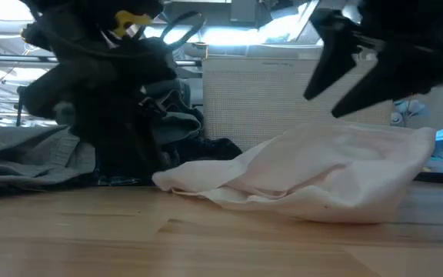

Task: Sort clothes
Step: Put the white underwear into the white laundry bin

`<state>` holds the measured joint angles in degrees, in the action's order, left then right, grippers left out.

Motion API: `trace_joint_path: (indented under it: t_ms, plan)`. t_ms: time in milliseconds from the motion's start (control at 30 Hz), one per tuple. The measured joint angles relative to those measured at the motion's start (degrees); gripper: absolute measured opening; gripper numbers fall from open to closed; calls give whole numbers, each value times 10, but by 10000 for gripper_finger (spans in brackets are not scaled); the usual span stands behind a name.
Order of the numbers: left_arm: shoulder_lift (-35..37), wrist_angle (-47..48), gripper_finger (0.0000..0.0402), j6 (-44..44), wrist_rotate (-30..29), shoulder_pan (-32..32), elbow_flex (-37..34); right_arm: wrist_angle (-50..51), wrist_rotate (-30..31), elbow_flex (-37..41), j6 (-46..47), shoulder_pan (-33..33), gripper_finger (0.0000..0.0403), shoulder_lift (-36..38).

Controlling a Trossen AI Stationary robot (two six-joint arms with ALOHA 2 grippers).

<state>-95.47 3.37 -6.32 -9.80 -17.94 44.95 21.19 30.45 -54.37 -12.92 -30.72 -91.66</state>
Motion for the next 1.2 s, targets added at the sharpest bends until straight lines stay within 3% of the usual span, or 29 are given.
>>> trace_joint_path:
  t_ms: [400, 700, 800, 1033, 1200]
  plan:
    - [-2, 0, 166, 226, -91, -51, 0, -33, 117, 64, 111, -52, 237, 0]
    - [-48, -72, 163, 354, -173, -56, 0, -125, 160, 100, 112, -56, 237, 0]
    - [-48, -75, 135, 377, -184, -56, 0, -125, 165, 102, 112, -57, 237, 0]
    - [-47, -76, 12, 397, -201, -52, 0, -128, 178, 102, 112, -57, 237, 0]
    - [-44, -107, 9, 450, -293, -48, 0, -128, 180, 102, 111, -57, 237, 0]
